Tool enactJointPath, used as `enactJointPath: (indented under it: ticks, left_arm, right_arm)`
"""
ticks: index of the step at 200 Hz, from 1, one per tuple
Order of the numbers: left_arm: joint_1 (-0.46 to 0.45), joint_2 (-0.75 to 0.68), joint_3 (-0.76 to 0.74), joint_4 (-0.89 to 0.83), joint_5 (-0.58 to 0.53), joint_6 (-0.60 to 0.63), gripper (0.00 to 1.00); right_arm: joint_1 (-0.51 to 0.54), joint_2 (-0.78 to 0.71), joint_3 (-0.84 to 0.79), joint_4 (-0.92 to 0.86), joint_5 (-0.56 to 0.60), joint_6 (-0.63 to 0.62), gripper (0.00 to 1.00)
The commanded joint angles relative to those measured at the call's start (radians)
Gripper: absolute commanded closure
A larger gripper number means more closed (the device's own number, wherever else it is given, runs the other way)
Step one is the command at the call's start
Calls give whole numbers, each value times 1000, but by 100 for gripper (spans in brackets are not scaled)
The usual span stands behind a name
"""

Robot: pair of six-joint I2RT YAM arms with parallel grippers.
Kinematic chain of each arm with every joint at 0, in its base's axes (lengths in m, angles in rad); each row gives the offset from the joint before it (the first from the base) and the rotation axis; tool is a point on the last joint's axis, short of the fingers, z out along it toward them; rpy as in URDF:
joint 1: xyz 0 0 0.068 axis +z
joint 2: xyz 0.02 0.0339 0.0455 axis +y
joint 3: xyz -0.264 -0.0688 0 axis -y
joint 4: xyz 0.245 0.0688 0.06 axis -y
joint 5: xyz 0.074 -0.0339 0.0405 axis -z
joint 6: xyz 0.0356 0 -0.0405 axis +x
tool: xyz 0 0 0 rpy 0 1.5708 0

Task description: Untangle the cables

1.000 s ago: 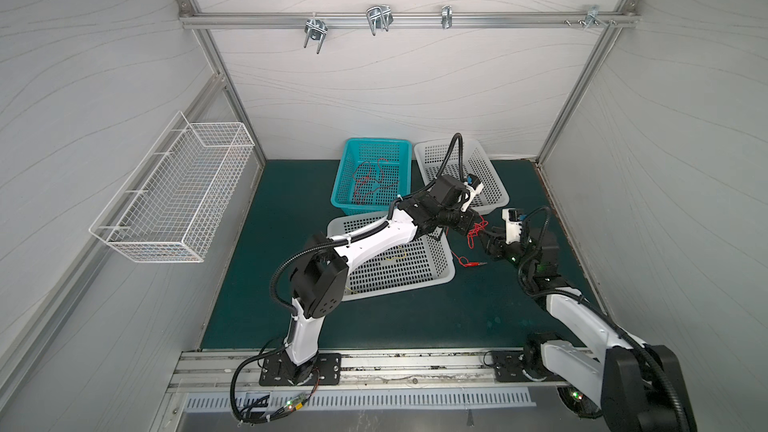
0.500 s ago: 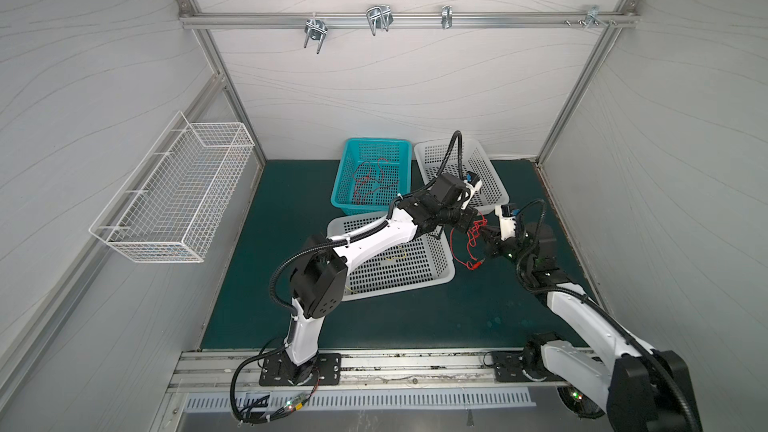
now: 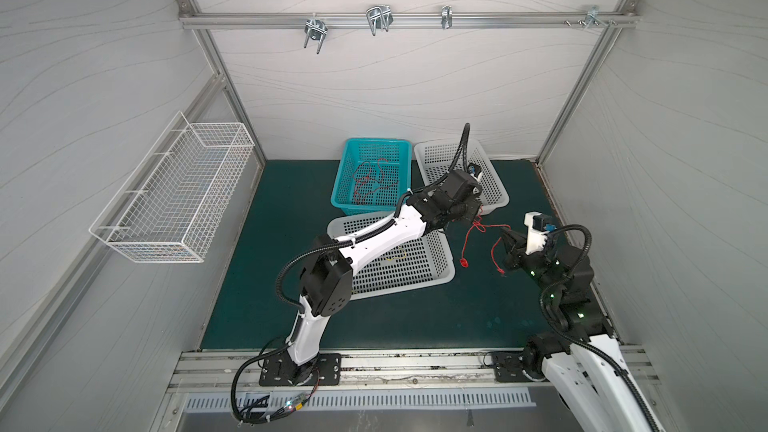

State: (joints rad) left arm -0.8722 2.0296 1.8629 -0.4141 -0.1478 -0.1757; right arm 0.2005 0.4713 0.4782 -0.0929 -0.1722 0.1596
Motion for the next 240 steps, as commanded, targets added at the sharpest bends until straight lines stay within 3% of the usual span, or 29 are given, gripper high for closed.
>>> enactJointPath:
  ticks: [1,55,88,180,214,240]
  left_arm:
    - [13,7,18,-1,-58,-7,100]
    - [13,-48,-58,61,-32,6,100]
    - [14,-97,-96,108,16,15,100]
    - [73,-329,-347,354,291,-60,100]
    - [82,-364,-373,357,295,-45,100]
    - [127,-372,-386,336,202,-51,100]
  right_arm:
    - [0,7,25,-63,32,33,100]
    - [-1,87,89,-158,283,102,100]
    - [-1,119,80,-166,355,146,100]
    - [-2,189,38,-129,355,170,100]
    - [-3,247,25,-101,322,184,100]
    - [-2,280,32,-93,295,189,100]
